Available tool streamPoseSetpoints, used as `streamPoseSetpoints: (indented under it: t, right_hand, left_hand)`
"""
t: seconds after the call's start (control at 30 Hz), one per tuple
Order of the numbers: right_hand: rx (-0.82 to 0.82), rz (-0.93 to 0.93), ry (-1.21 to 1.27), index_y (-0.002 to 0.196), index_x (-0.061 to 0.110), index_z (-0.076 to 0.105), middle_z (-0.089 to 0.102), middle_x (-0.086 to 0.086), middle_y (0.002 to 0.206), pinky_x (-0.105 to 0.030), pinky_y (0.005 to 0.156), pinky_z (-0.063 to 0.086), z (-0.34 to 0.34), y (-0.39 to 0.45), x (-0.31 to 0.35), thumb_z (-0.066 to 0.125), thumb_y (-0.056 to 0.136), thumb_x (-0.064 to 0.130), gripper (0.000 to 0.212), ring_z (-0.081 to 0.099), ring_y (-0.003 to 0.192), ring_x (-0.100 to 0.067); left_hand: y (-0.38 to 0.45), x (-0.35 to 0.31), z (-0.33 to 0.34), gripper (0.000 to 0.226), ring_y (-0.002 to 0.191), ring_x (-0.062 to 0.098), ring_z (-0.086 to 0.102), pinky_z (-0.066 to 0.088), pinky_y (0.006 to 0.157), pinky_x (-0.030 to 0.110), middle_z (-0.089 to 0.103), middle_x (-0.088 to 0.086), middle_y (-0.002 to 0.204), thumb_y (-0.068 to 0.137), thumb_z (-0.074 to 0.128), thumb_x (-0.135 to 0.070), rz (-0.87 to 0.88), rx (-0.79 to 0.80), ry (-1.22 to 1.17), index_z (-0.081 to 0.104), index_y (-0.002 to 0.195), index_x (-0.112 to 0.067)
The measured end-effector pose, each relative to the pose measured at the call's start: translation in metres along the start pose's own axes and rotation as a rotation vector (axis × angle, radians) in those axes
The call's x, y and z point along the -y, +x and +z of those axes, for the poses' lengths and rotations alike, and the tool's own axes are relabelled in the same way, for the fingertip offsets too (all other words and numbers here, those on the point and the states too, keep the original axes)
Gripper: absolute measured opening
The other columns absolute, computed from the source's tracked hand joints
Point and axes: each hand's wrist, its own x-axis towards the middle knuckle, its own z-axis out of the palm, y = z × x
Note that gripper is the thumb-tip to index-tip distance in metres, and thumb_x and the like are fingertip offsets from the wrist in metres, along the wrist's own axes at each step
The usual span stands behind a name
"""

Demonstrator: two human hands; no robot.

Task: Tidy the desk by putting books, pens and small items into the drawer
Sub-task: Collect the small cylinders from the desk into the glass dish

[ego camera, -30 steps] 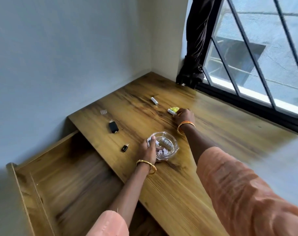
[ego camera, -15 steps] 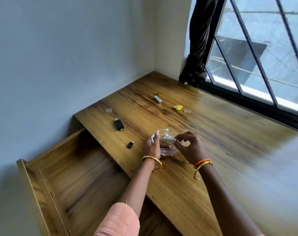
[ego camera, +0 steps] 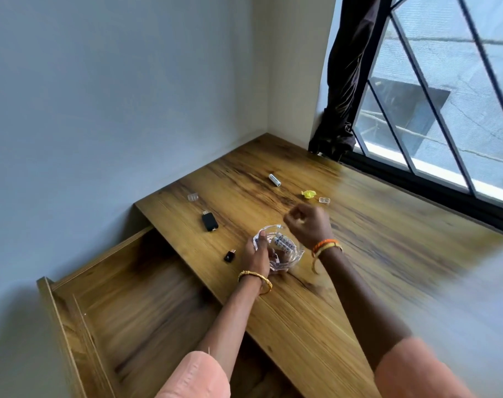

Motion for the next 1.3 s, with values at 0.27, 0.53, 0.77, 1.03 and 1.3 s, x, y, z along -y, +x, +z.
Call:
streamPoseSetpoints:
  t: [0.27,0.53,0.77,1.03,1.3]
  right_hand:
    - [0.176,0.078,-0.204,0.125,0.017,0.06,0.052,-0.021,0.129,-0.033,0.101,0.038,0.06,0.148,0.002,0.058,0.087,0.012,0.038,0.046,0.121,-0.037]
    - [0.021,0.028,-0.364,0.119,0.013,0.063,0.055,-0.016,0.127,-0.041,0.097,0.041,0.103,0.172,-0.017,0.045,0.095,0.009,0.031,0.047,0.116,-0.037]
    - [0.052,0.055,-0.037,0.105,0.01,0.066,0.064,-0.013,0.109,-0.029,0.077,0.05,0.064,0.136,0.012,0.057,0.085,-0.001,0.025,0.059,0.1,-0.027]
    - [0.059,-0.033,0.13,0.104,0.009,0.053,0.068,-0.005,0.082,-0.024,0.059,0.045,-0.006,-0.033,0.023,0.074,0.076,0.012,0.034,0.058,0.067,-0.015]
    - [-0.099,0.048,0.092,0.082,0.006,0.06,0.066,-0.01,0.082,-0.035,0.064,0.046,-0.024,-0.117,0.011,0.069,0.072,0.005,0.014,0.058,0.073,-0.027]
  left_hand:
    - [0.042,0.031,0.002,0.072,0.086,0.036,0.069,0.054,0.079,0.057,0.073,0.015,0.091,0.066,0.047,-0.085,-0.061,0.051,-0.114,0.058,0.103,-0.025]
    - [0.04,0.022,-0.004,0.058,0.076,0.036,0.071,0.057,0.071,0.053,0.073,0.019,0.082,0.087,0.046,-0.062,-0.041,0.082,-0.118,0.058,0.112,-0.011]
    - [0.032,0.014,-0.005,0.036,0.08,0.035,0.071,0.058,0.072,0.049,0.071,0.021,0.089,0.094,0.044,-0.049,-0.054,0.047,-0.11,0.056,0.105,-0.017]
    - [0.004,0.0,-0.007,0.059,0.071,0.027,0.071,0.056,0.052,0.03,0.071,0.016,0.088,0.093,0.04,-0.056,0.003,0.078,-0.03,0.057,0.122,-0.007]
    - [-0.068,-0.007,0.007,0.051,0.091,0.035,0.066,0.056,0.079,0.052,0.066,0.019,0.106,0.092,0.045,-0.054,0.043,0.152,0.032,0.056,0.116,-0.01]
